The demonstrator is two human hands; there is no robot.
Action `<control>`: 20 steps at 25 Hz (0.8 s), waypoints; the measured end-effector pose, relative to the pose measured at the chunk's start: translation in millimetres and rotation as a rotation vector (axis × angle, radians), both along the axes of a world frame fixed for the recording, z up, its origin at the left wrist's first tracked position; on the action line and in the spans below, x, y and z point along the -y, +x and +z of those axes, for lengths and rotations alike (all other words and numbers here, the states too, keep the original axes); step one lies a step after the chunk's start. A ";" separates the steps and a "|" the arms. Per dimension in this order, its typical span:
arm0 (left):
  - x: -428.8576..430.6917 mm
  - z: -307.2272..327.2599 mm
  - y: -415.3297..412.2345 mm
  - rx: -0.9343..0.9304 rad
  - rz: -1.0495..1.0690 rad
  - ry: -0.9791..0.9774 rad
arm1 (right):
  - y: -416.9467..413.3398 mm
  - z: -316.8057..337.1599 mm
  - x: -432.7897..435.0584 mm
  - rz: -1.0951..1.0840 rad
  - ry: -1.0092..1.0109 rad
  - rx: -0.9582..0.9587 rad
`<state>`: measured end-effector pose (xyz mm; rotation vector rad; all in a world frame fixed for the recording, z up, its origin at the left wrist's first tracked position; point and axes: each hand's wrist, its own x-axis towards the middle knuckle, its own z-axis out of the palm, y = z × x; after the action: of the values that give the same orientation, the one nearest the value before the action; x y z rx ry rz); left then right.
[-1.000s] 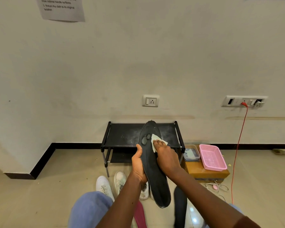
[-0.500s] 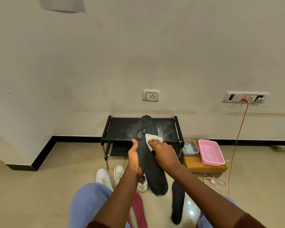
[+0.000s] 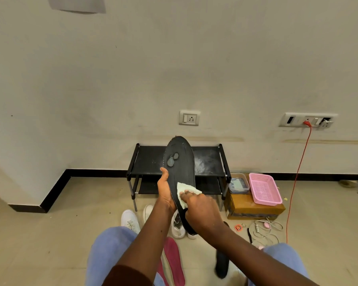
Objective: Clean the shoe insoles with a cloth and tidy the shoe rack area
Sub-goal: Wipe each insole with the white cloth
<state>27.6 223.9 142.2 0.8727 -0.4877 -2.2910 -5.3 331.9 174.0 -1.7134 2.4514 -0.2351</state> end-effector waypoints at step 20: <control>-11.0 -3.9 1.1 -0.053 -0.207 0.038 | -24.2 -25.4 17.8 0.214 -0.193 0.101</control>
<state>28.7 234.9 138.3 0.8092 -0.5346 -2.5119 -29.6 314.1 148.6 -1.9706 2.2155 -0.5327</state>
